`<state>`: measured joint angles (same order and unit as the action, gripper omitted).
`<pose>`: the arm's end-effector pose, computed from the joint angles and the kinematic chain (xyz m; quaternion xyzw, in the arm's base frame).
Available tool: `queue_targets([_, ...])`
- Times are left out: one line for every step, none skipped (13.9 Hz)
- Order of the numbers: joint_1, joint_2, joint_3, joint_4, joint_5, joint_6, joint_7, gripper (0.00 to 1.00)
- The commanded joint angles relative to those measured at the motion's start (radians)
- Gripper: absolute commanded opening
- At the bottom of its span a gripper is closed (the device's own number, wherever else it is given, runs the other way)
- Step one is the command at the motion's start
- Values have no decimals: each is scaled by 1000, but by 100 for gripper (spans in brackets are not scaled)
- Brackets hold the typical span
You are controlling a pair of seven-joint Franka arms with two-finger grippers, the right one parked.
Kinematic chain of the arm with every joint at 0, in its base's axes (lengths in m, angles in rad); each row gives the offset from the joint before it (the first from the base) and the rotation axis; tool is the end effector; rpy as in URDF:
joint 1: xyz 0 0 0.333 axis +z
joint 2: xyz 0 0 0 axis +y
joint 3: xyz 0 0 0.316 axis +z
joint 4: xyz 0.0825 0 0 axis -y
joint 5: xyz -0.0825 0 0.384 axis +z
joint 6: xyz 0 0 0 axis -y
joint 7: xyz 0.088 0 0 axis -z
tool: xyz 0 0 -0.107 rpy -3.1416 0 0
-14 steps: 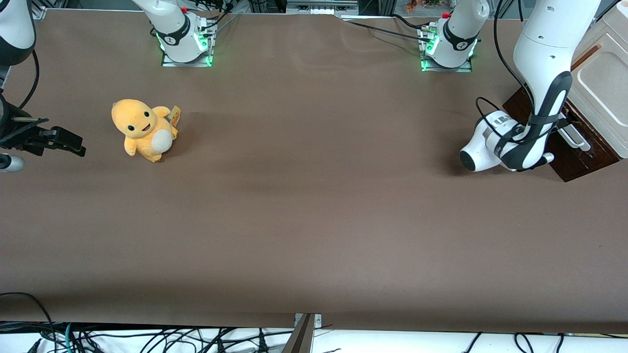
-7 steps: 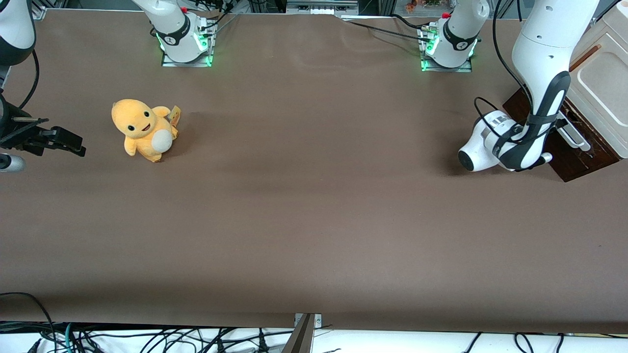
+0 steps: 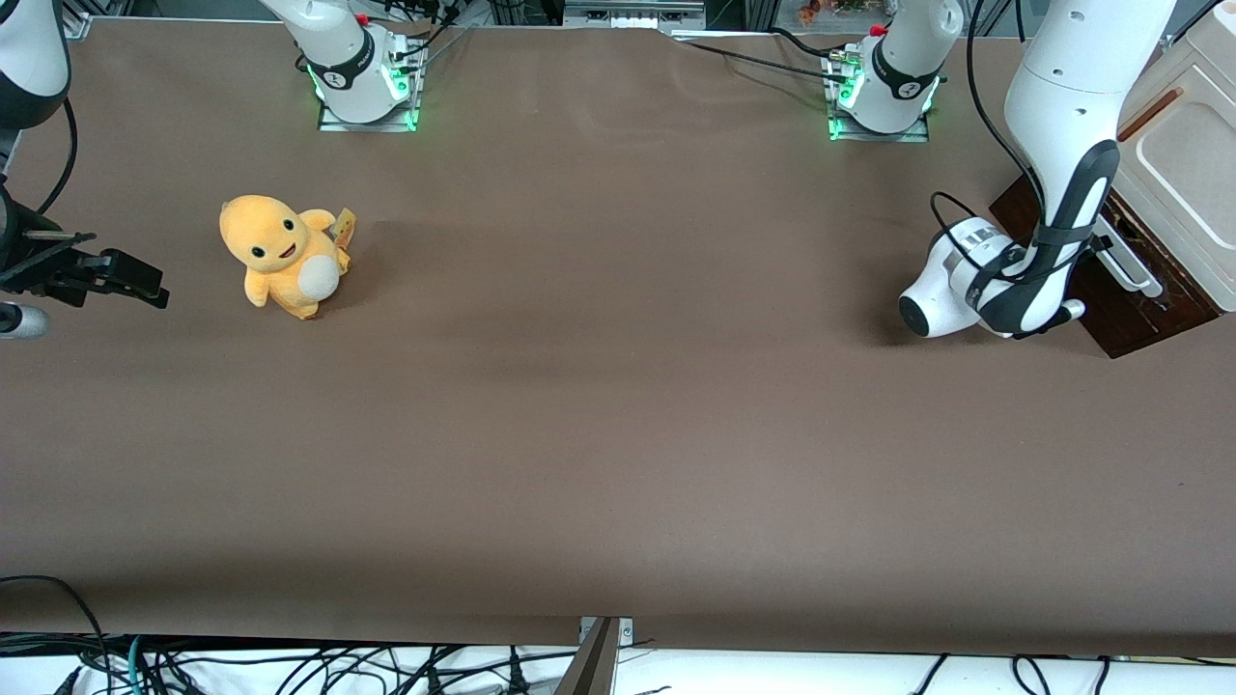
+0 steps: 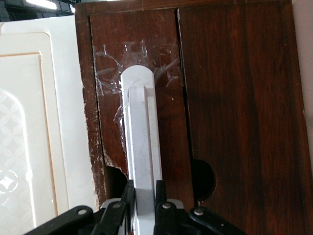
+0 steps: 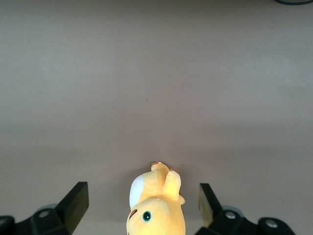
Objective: Open lower drawer with left arm only
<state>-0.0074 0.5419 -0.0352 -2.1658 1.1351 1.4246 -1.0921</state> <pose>0.4582 0.0873 0.1597 -0.7184 -0.1174 0.1743 0.6631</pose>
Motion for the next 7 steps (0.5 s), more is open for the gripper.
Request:
queue_targets([0,-11,-2,0,-23,-15,26,5])
queue_targets([-2,-11,-2,0,-23,-15,26,5])
queue_targets([-3,-11,-2,0,-23,-15,26,4])
queue_targets([-5,-11,-2,0,-23,-15,26,4])
queue_targets([-5,-11,-2,1,-23,-15,26,4])
queue_targets([-6,-10,-2,1,-23,-15,26,4])
queue_targets([-13,-5,-2,7,-23,-15,24,4])
